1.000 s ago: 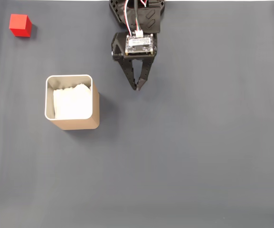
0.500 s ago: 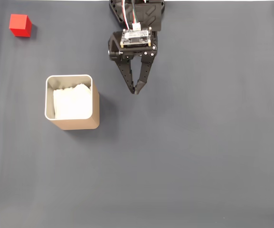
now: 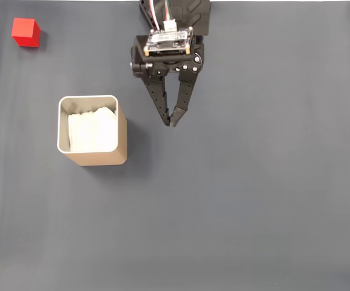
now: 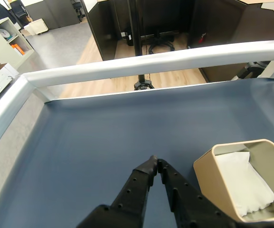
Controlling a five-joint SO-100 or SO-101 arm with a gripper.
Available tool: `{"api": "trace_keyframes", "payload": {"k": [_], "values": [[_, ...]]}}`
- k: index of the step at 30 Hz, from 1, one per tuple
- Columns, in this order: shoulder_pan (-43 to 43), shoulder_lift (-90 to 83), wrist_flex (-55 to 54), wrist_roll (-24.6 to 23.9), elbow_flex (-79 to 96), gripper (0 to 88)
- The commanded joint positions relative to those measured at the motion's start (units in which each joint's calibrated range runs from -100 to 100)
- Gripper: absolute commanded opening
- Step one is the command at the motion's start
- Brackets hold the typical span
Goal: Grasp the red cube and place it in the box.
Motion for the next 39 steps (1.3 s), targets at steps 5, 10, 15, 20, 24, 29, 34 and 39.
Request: {"api": "trace_keyframes", "payload": {"k": [5,10,15,20,24,29,34,39], "values": [[4.0,5.3,6.3,0.0,-12.7,0.2],[7.9,7.9,10.2,0.0,-18.1,0.2],[13.1,10.2,12.8,0.2,-22.0,0.2],[18.7,11.3,14.8,0.7,-23.3,0.2],[23.3,11.6,15.7,1.1,-23.3,0.2],[28.5,12.1,15.9,1.1,-23.6,0.2],[32.7,13.6,17.2,0.8,-25.4,0.2],[36.4,14.2,17.6,0.6,-25.8,0.2]]}}
